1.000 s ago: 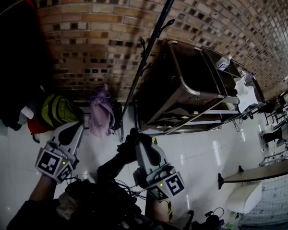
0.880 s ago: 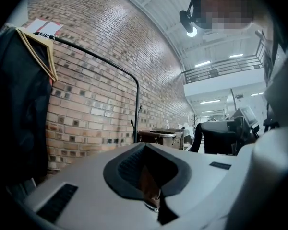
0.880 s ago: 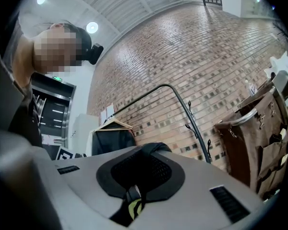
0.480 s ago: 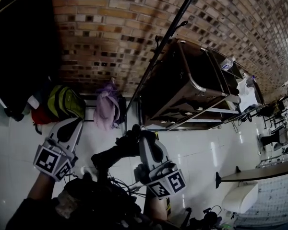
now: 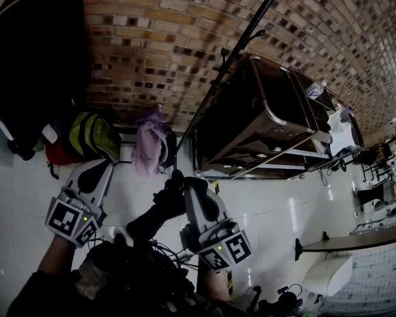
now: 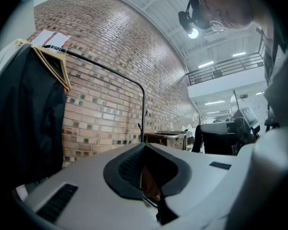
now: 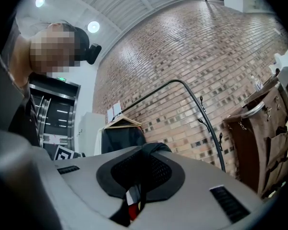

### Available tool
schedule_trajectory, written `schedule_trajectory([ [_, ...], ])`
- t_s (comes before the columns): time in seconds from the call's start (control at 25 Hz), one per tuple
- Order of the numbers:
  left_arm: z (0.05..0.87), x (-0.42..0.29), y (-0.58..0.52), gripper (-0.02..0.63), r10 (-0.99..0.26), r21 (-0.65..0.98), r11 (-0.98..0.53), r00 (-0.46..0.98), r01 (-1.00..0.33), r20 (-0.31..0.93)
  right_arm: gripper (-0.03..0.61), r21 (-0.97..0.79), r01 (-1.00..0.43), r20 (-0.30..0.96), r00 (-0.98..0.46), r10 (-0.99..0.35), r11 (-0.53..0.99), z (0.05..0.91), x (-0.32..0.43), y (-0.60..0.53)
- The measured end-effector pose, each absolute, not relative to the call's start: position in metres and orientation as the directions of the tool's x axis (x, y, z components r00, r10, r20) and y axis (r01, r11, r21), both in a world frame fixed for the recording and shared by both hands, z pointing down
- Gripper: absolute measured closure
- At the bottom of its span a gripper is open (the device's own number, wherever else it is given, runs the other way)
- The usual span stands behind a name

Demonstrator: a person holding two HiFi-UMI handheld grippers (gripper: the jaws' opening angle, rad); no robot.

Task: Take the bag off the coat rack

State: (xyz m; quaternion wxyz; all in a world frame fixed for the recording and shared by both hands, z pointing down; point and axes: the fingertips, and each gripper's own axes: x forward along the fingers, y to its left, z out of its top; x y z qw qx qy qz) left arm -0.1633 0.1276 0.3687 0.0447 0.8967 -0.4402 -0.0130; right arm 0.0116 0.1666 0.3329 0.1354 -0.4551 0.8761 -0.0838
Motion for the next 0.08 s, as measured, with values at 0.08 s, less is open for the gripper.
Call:
schedule_trajectory([
  [0.08,0.3672,-0.1668,0.1286,0.574,-0.795,0.09,-0.603,0.607,-0.792,0.015,0.56,-0.268,-0.761,-0.152,-0.571,-0.806,0.59,0.3319,0.0035,0.1704],
])
